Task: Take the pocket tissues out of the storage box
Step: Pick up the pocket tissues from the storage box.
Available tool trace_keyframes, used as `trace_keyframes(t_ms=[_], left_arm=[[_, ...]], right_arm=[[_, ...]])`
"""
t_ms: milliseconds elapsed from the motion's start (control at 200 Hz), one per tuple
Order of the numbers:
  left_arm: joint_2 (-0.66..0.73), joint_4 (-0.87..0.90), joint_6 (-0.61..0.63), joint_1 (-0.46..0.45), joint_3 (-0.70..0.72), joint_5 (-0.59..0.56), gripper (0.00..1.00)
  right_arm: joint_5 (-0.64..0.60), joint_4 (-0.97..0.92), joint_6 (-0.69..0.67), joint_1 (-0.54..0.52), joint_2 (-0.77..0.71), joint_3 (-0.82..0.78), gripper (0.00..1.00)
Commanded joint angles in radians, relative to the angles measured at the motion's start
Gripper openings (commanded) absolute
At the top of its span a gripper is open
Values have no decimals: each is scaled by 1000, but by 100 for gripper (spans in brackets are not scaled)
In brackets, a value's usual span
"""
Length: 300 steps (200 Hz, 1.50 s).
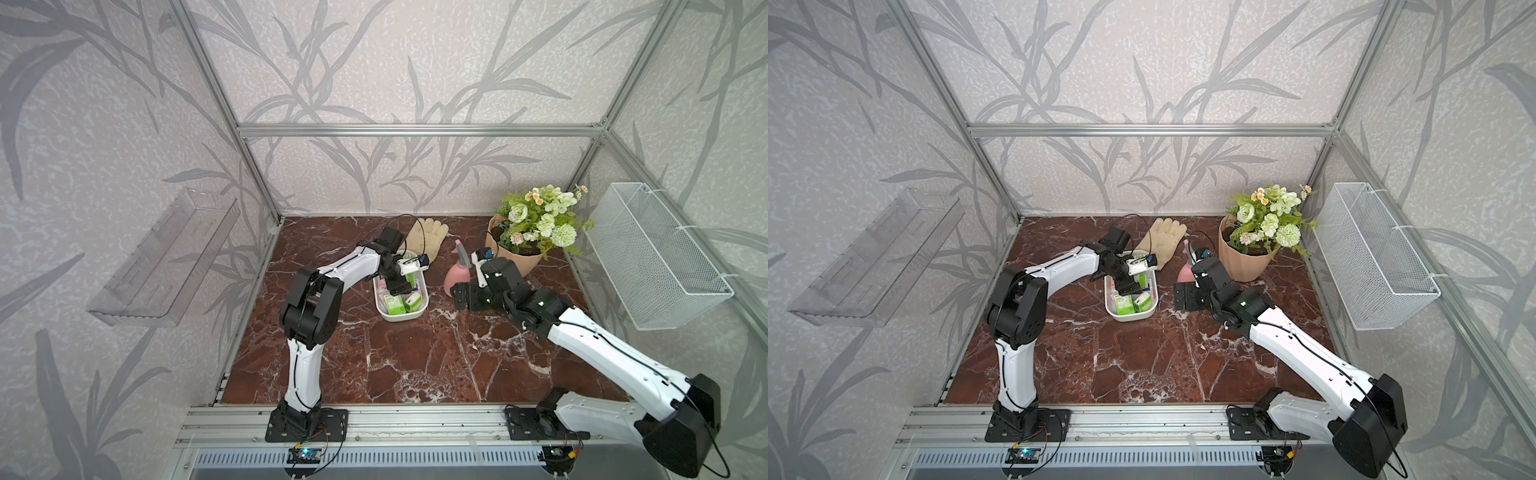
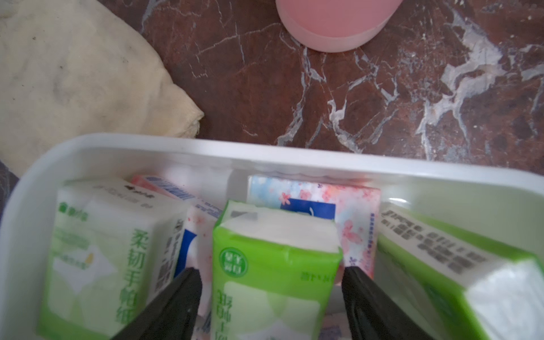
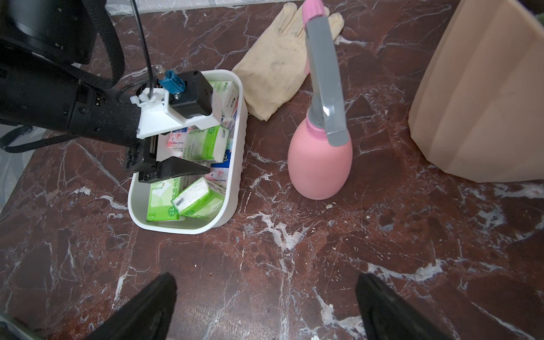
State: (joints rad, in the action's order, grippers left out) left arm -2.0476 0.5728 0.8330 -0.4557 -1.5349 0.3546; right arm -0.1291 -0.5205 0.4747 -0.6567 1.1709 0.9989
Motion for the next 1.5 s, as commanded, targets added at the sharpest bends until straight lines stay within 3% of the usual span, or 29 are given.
trace_keyframes(t_ms=[0,95,325,580,770,955,1190,1495], left_arm=[[-37,40,8,-8,-44,-2,76],[-57,63,0,-9,-69,16,66],[-64,81,-25,-12,-85,24,55],[39,13,-149,-12,-23,22,46],[183,-102,-332,-12,98,1,45],[361,-145,-517,-12,229,-127,45],[624,-96,-811,-12,412,-331,43],[882,-5,-1213,-12,638,-466,42]], right_arm=[[5,10,-7,6,10,-6,99],[6,18,-6,6,12,-8,99],[10,23,-11,9,22,-9,99],[6,42,-13,9,26,-22,99],[7,62,-1,14,38,-29,99],[25,81,4,17,66,-26,99],[38,92,15,17,106,-9,99],[78,102,24,16,166,14,99]])
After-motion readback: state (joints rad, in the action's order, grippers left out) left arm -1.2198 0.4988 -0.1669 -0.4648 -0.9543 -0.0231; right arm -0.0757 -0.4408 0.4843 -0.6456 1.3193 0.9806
